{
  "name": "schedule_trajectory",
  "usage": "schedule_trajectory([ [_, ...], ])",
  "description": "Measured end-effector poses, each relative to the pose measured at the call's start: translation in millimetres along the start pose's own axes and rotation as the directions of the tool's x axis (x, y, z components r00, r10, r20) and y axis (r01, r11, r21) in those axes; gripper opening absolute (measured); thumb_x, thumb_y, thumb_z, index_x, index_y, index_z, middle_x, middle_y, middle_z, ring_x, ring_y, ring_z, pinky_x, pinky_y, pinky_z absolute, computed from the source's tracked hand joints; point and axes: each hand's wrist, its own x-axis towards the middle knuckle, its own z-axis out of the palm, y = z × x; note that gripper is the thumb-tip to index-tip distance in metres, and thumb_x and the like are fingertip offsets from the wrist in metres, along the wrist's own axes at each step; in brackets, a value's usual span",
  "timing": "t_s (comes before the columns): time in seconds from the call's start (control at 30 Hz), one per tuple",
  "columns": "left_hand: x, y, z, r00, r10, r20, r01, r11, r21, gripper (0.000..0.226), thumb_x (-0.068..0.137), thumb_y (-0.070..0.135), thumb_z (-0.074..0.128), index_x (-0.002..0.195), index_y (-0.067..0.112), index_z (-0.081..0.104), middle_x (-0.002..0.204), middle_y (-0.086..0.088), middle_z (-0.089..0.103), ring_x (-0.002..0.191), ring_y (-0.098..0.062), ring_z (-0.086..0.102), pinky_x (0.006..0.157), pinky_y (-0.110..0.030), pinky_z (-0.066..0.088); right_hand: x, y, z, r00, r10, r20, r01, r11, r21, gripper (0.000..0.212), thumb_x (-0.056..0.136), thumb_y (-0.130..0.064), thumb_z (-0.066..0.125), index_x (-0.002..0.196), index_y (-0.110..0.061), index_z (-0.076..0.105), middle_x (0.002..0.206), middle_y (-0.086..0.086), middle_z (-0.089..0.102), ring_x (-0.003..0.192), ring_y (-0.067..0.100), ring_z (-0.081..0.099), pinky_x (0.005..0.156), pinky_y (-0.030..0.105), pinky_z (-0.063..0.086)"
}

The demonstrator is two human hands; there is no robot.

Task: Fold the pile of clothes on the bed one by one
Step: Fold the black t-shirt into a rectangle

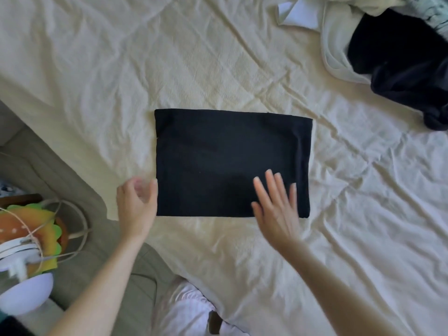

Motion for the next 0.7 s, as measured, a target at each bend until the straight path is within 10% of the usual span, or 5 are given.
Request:
schedule_trajectory([
  [0.13,-36.9,-5.4,20.4,0.898,-0.424,0.119,0.438,0.836,-0.331,0.036,0.087,0.055,0.054,0.093,0.019,0.054,0.087,0.002,0.06,0.082,-0.017,0.056,0.074,-0.028,0.043,-30.6,-45.2,20.2,0.995,-0.005,0.096,0.003,1.0,0.023,0.049,0.093,-0.031,0.035,0.137,-0.015,0.049,0.146,0.011,0.042,0.136,0.03,0.038,0.107,0.057,0.024],
  [0.3,-33.5,-5.6,20.1,0.772,-0.568,0.285,0.62,0.576,-0.532,0.023,0.085,0.037,0.067,0.085,0.015,0.058,0.079,-0.002,0.057,0.072,-0.012,0.054,0.067,-0.025,0.047,-32.9,-41.1,33.1,0.983,0.009,0.183,-0.003,0.999,-0.032,0.05,0.092,-0.031,0.054,0.139,-0.018,0.046,0.147,0.009,0.041,0.136,0.029,0.037,0.108,0.057,0.025],
  [0.53,-41.4,9.9,13.7,0.852,-0.465,0.239,0.493,0.563,-0.664,0.005,0.092,0.016,0.06,0.091,0.011,0.059,0.098,-0.004,0.065,0.094,-0.021,0.062,0.075,-0.025,0.049,-23.9,-33.6,41.8,0.922,-0.008,0.386,0.012,1.0,-0.007,0.057,0.1,-0.043,0.022,0.152,-0.024,0.008,0.16,0.004,0.0,0.147,0.025,-0.003,0.115,0.051,-0.006],
  [0.7,-61.8,43.7,19.3,0.945,-0.324,0.037,0.263,0.691,-0.673,0.011,0.094,0.015,0.054,0.104,0.012,0.051,0.106,-0.003,0.063,0.098,-0.019,0.063,0.08,-0.028,0.054,-24.0,-23.7,23.5,0.917,-0.055,0.395,-0.065,0.956,0.285,0.051,0.102,-0.035,0.029,0.15,-0.022,0.02,0.159,0.002,0.011,0.147,0.018,0.006,0.117,0.042,0.0],
])
